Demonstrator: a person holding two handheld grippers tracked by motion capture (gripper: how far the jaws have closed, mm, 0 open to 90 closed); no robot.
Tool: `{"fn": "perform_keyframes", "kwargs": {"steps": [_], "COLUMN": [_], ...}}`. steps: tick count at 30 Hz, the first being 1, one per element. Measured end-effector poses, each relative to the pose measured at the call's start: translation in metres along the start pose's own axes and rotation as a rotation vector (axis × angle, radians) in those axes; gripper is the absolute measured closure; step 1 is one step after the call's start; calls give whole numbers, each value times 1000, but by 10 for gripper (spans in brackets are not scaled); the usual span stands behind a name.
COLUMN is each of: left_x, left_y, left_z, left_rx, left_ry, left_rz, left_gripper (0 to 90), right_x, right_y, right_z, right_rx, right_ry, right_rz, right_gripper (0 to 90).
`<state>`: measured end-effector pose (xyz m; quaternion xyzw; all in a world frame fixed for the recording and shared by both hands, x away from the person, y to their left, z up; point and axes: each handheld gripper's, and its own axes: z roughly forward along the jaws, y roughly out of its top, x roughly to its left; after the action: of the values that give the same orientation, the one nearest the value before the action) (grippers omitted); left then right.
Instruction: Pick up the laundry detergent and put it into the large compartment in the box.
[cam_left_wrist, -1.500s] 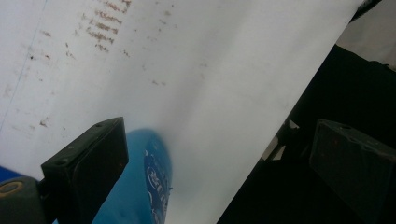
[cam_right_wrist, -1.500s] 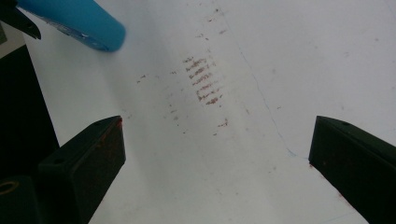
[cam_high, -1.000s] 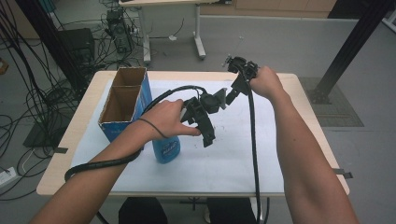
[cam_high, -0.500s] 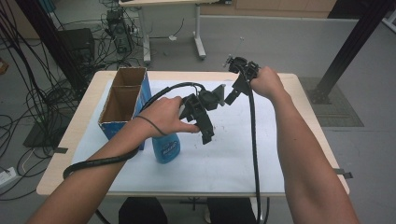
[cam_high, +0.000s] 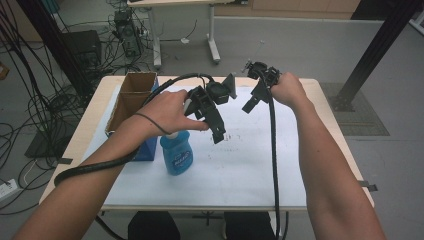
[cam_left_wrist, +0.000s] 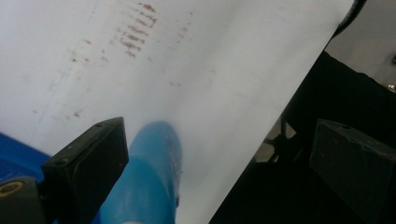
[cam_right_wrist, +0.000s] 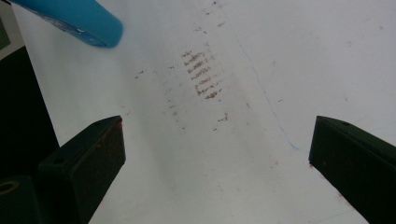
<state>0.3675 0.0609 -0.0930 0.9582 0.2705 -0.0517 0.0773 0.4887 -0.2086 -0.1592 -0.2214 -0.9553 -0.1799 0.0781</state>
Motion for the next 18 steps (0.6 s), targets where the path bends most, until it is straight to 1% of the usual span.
{"fn": "perform_keyframes", "kwargs": {"steps": [5, 10, 15, 18], "left_x": [6, 12, 17, 22], "left_y": [-9, -19, -28, -33], "left_z": [-16, -29, -37, -38], "left_rx": [-20, -28, -27, -17], "left_ry": [8, 15, 21, 21], "left_rz": [-22, -47, -72, -86], "left_gripper": [47, 47, 47, 47], "right_x": [1, 2, 3, 3], "right_y": [0, 0, 1, 1], "right_z": [1, 1, 0, 1], "right_rx": [1, 2, 7, 6], "right_ry": [-2, -3, -5, -6], "right_rz": [-1, -1, -5, -1], "right_gripper": [39, 39, 39, 39]}}
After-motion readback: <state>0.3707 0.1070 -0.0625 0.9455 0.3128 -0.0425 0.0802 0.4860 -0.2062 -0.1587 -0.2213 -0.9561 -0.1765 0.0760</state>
